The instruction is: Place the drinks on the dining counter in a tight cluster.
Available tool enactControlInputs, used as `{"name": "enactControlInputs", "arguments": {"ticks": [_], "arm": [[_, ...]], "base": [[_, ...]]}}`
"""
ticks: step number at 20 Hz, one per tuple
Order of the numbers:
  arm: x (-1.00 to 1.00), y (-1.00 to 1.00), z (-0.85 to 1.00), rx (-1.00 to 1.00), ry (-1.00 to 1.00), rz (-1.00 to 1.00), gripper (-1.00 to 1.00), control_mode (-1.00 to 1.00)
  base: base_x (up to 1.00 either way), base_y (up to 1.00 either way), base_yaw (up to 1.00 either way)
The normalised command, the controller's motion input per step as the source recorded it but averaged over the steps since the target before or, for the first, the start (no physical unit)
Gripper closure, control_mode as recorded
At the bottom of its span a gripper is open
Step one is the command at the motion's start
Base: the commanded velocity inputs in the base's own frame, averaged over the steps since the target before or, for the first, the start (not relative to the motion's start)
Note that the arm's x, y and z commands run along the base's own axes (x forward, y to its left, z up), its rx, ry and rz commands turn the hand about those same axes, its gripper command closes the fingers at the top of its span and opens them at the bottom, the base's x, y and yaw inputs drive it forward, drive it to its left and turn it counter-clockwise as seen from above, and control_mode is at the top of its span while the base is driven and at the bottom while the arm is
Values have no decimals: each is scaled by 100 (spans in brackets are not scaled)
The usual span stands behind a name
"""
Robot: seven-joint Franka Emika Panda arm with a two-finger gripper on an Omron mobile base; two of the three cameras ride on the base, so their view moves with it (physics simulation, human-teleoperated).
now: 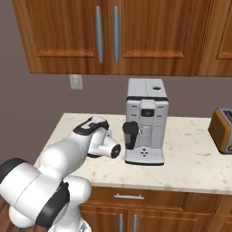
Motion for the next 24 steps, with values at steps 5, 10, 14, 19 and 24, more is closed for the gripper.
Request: {"name": "enactControlInputs", "arguments": {"ticks": [5,10,14,19,24], "arm": [[-20,-8,2,0,0,1,100,-100],[-27,1,32,0,6,7,100,-100],[-19,11,39,0,15,3,100,-100],[-24,4,37,0,7,0,100,-100],[-36,5,18,0,-6,-2,100,-100]], "base": [[0,0,0],[0,0,0],[0,0,0],[0,0,0],[0,0,0]]}}
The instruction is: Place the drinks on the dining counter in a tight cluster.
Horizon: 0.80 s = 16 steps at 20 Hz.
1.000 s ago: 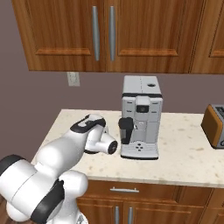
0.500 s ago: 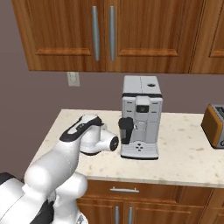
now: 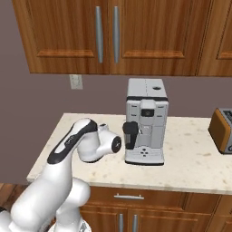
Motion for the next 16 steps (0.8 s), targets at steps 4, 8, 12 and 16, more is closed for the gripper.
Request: {"name": "enactControlInputs", "arguments": {"ticks": [4,8,12,16], "arm": [[-36,4,18,-1,-13,-5,100,-100],[-29,5,25,-3,-6,-3,100,-100],[-21,6,29,-3,1,0,100,-100],[-23,1,29,0,1,0,100,-100]], "base": [[0,0,0],[0,0,0],[0,0,0],[0,0,0]]}}
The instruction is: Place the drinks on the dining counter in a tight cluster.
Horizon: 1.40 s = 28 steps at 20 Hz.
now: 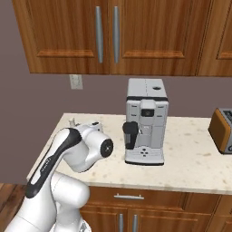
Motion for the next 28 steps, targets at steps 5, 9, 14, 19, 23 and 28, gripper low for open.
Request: {"name": "enactControlInputs", "arguments": {"ticks": [5,9,14,19,23,28], "arm": [[-11,0,15,0,0,0,100,-100],[0,0,0,0,0,0,100,-100],[0,0,0,0,0,0,100,100],[0,0,0,0,0,0,100,100],[0,0,0,0,0,0,100,100],[0,0,0,0,0,0,100,100]], "base": [[0,0,0],[0,0,0],[-14,-5,-5],[-28,-8,-34],[-10,0,-80],[0,2,-94]]}}
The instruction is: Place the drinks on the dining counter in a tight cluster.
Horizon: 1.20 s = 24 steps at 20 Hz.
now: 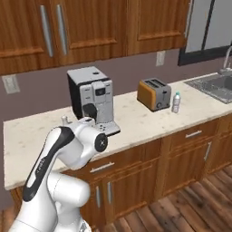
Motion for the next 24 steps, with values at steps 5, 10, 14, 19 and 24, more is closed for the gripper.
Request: {"name": "enactControlInputs", "arguments": {"ticks": [5,10,14,19,24], "arm": [[0,0,0,0,0,0,100,100],[0,0,0,0,0,0,100,100],[0,0,0,0,0,0,100,100],[0,0,0,0,0,0,100,100],[0,0,0,0,0,0,100,100]], "base": [[0,2,-95],[0,-2,-88],[2,-18,-72],[23,-32,-45],[54,-33,-13]]}}
